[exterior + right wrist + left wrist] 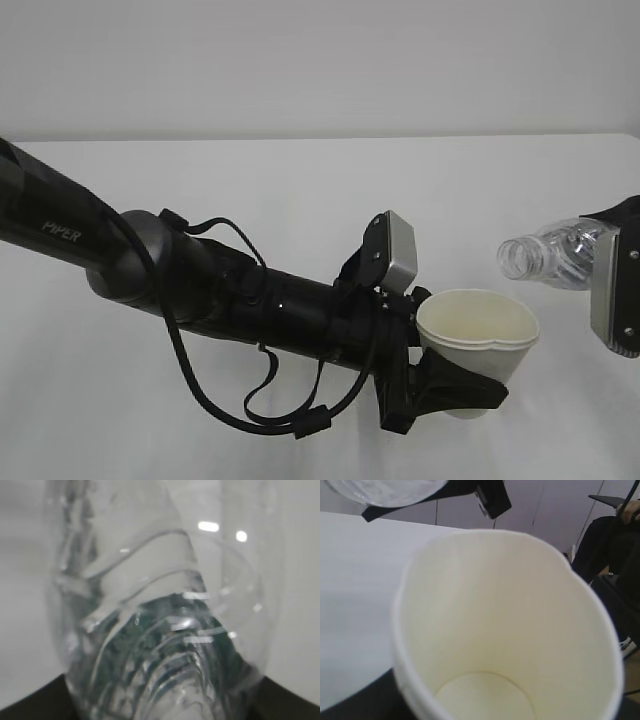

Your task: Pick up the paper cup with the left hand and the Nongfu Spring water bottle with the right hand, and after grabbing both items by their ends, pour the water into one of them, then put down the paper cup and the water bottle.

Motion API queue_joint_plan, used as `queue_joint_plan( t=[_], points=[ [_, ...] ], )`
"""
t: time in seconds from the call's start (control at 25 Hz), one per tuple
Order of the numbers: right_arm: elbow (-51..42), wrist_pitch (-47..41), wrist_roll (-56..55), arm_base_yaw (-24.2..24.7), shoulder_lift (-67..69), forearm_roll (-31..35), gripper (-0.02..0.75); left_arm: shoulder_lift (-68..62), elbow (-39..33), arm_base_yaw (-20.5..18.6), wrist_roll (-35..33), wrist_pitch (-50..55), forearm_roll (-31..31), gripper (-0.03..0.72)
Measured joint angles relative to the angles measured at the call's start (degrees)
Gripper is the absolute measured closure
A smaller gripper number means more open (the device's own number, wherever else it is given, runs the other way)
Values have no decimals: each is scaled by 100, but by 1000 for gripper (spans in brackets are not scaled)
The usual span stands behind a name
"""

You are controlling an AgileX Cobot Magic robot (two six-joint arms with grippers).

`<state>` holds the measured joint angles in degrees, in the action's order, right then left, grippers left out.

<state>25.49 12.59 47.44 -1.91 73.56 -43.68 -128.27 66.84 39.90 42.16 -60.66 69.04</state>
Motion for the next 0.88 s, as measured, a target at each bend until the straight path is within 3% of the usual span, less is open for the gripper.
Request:
queue_joint_plan(
  t=[0.88],
  points=[
    [0,366,592,0,-7,-37,333,0,0,0,0,0,0,259]
  ],
)
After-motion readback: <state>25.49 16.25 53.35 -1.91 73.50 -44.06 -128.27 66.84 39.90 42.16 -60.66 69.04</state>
